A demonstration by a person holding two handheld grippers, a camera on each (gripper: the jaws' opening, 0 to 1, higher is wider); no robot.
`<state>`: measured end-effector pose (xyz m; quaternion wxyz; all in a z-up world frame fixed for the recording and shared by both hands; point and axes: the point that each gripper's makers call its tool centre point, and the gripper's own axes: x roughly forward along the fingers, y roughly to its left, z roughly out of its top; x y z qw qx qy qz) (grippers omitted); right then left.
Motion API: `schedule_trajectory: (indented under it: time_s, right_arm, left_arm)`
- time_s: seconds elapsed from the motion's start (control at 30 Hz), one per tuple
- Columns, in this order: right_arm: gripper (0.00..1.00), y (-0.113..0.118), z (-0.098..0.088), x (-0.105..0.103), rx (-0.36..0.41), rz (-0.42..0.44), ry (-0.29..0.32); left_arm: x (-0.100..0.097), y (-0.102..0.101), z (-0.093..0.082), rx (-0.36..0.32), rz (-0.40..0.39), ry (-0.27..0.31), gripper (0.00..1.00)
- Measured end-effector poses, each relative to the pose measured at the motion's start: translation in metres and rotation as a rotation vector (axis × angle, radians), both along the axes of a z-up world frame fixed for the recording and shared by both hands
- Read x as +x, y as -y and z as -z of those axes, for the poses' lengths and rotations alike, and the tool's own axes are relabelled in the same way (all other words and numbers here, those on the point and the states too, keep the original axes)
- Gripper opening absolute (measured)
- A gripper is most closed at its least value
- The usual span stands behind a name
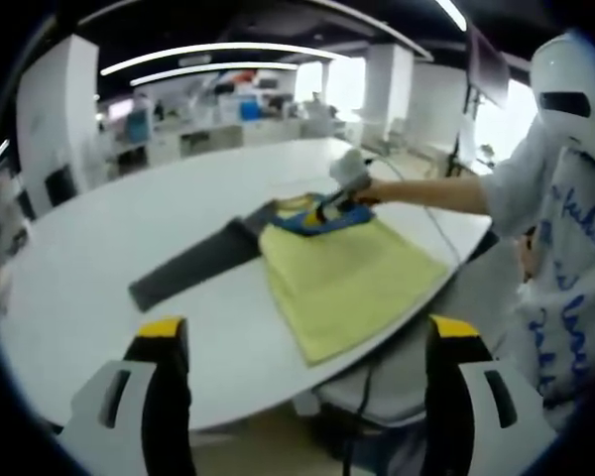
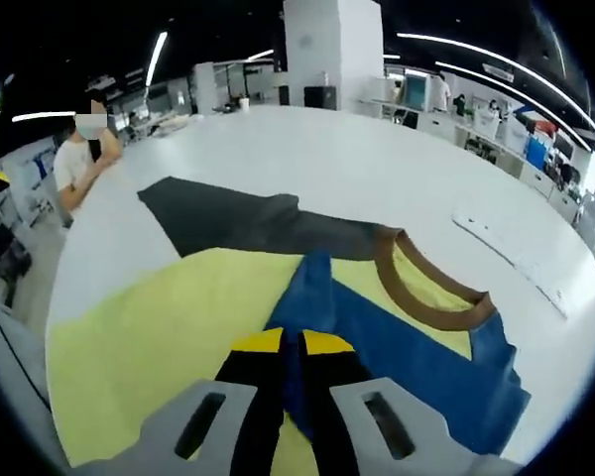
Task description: Fold the garment on the visible template until the final outline fits inside the template.
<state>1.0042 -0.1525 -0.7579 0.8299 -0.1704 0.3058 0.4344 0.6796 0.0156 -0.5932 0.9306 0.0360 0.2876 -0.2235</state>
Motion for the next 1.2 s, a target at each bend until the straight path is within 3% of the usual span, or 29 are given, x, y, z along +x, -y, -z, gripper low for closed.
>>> schedule_trajectory:
  time_s: [0.2,0.33,0.73,1.2]
  right_arm:
    - [0.10,0.012,0.011,0.013,-0.019,0.036,-0.017]
    - [0.10,0.010,0.017,0.009,-0.025,0.026,-0.034]
    - [0.11,-0.009,0.012,0.008,0.012,0.005,-0.032]
    - [0.12,-0.032,0.010,-0.014,0.034,-0.048,-0.048]
  left_arm:
    - [0.000,-0.002,0.003,0.001,-0.003,-0.012,0.94]
    - [0.002,-0.003,0.003,0.001,-0.006,-0.014,0.94]
    - [0.005,-0.004,0.004,0.001,-0.003,-0.019,0.94]
    - [0.001,-0.003,0.003,0.000,-0.002,-0.013,0.93]
